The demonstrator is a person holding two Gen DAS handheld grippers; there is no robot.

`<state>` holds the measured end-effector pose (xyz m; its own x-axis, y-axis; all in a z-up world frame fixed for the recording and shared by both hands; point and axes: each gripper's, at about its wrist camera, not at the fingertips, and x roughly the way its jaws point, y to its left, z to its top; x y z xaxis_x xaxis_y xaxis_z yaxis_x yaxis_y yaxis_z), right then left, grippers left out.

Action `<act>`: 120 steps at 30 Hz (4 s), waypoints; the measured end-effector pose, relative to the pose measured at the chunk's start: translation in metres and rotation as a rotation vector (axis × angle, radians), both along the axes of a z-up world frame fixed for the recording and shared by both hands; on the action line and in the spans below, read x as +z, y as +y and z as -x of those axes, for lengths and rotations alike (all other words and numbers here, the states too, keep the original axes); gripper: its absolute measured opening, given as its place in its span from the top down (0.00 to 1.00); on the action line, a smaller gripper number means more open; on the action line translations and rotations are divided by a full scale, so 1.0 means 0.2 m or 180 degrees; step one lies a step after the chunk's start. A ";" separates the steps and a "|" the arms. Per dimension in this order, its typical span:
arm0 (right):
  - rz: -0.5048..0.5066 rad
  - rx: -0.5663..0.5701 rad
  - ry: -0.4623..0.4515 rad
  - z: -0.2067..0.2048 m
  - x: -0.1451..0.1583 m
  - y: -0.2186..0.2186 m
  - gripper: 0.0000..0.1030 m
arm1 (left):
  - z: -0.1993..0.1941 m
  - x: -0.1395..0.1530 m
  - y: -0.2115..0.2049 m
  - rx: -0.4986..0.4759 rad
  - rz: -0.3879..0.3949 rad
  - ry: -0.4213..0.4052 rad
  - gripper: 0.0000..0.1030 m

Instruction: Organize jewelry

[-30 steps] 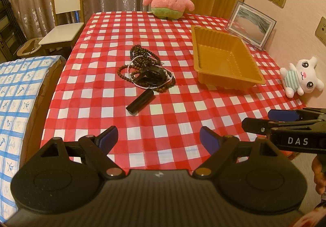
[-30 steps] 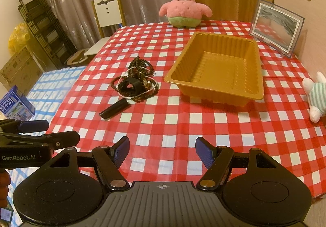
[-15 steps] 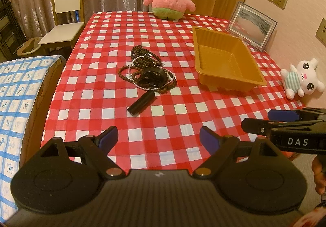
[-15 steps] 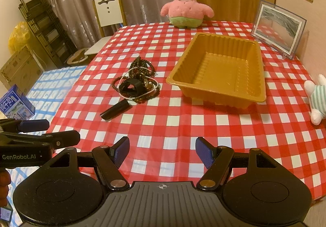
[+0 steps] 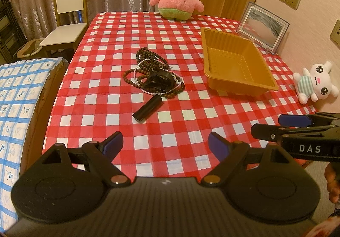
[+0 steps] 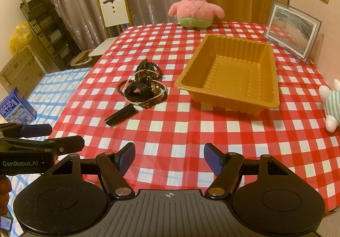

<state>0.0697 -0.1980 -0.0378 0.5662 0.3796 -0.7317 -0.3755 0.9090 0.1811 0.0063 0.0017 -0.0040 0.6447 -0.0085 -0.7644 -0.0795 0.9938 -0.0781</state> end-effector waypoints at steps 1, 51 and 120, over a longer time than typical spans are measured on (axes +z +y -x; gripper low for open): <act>0.0001 0.0001 -0.0001 0.00 0.00 0.00 0.31 | 0.00 0.00 0.00 0.0000 0.0002 0.0001 0.17; -0.0568 -0.1901 -0.0854 -0.63 -0.48 -0.59 0.54 | -0.54 -0.34 0.12 0.0333 -0.0391 0.0005 0.17; 0.0636 -0.0458 -0.1099 -0.82 -0.25 -0.44 0.97 | -1.02 -0.35 -0.48 -0.0427 0.0079 -0.0291 0.83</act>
<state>0.2340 -0.2865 -0.0883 0.8278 0.1488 -0.5409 -0.2500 0.9610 -0.1183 0.2107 -0.0950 -0.0738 0.7034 -0.1172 -0.7010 0.0622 0.9927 -0.1035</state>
